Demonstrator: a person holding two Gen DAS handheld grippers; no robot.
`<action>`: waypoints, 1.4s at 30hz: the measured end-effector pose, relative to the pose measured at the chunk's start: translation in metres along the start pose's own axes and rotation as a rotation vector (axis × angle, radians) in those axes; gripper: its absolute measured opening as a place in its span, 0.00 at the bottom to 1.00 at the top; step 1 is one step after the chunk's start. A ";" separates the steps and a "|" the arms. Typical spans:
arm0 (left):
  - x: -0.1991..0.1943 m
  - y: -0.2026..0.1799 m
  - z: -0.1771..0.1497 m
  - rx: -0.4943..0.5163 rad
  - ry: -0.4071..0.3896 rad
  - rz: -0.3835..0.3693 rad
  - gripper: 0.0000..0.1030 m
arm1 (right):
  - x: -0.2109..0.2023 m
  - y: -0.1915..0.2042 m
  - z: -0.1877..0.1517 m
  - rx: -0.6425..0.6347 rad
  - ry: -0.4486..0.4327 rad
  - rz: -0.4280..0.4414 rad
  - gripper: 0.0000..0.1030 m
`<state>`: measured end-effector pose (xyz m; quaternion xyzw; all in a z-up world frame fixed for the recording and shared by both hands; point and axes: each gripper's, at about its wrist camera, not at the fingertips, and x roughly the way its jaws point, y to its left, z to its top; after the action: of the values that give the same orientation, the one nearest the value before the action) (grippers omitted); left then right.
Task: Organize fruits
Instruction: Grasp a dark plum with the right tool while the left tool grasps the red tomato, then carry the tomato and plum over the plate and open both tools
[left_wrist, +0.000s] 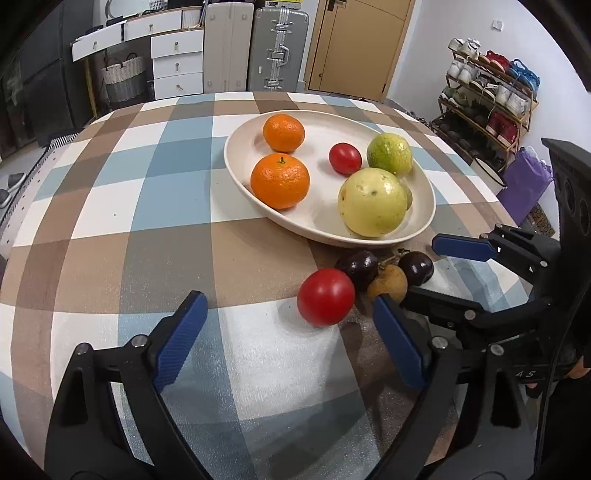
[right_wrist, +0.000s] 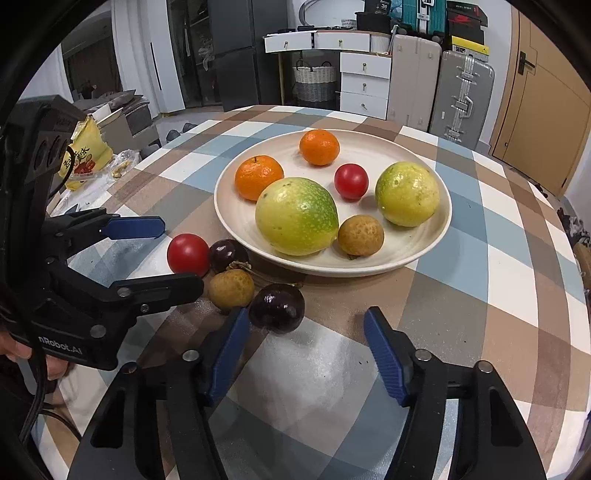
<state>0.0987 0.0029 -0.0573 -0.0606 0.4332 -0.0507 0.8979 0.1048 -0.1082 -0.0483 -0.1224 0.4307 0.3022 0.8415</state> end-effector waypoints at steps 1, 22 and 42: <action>0.000 0.000 0.000 0.003 -0.001 0.002 0.81 | 0.000 0.000 0.000 0.000 0.000 -0.002 0.59; -0.006 0.005 -0.003 -0.020 -0.017 -0.076 0.28 | -0.001 0.005 0.001 -0.004 -0.013 0.052 0.40; -0.021 0.010 -0.003 -0.041 -0.060 -0.064 0.28 | -0.012 0.006 -0.003 0.002 -0.045 0.079 0.27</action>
<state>0.0834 0.0158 -0.0441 -0.0942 0.4048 -0.0687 0.9070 0.0940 -0.1097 -0.0401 -0.0977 0.4165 0.3377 0.8384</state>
